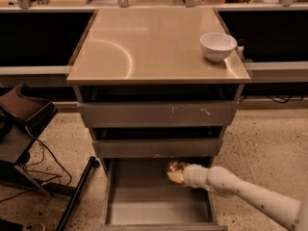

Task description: Pick orange can from bottom drawer and place on counter

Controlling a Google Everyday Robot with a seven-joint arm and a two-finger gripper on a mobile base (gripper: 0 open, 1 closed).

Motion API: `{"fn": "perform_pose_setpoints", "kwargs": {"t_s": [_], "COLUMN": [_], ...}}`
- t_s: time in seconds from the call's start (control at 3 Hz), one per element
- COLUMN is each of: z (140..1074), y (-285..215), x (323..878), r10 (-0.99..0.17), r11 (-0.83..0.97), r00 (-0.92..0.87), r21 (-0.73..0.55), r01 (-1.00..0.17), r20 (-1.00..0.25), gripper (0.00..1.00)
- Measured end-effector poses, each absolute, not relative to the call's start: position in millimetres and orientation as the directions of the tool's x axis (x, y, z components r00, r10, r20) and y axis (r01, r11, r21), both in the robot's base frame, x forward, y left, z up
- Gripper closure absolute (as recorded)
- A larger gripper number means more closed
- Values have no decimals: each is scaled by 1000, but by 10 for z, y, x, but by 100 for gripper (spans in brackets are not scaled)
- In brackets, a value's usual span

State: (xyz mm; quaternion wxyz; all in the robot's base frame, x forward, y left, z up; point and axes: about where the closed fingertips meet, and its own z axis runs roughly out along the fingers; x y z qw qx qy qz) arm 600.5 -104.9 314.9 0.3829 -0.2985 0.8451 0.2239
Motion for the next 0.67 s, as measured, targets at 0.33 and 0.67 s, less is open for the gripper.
{"fn": "perform_pose_setpoints", "kwargs": {"t_s": [0.33,0.67], "z": [4019,4025], "y": [-1564,-1853], "x": [5949,5659], "r10": [-207,-178], "r11": [728,727], "r00": [-517,-546], "r21": [222,265], "r01": [-649,-634], "r20": [-831,-818], "gripper": [100,100]}}
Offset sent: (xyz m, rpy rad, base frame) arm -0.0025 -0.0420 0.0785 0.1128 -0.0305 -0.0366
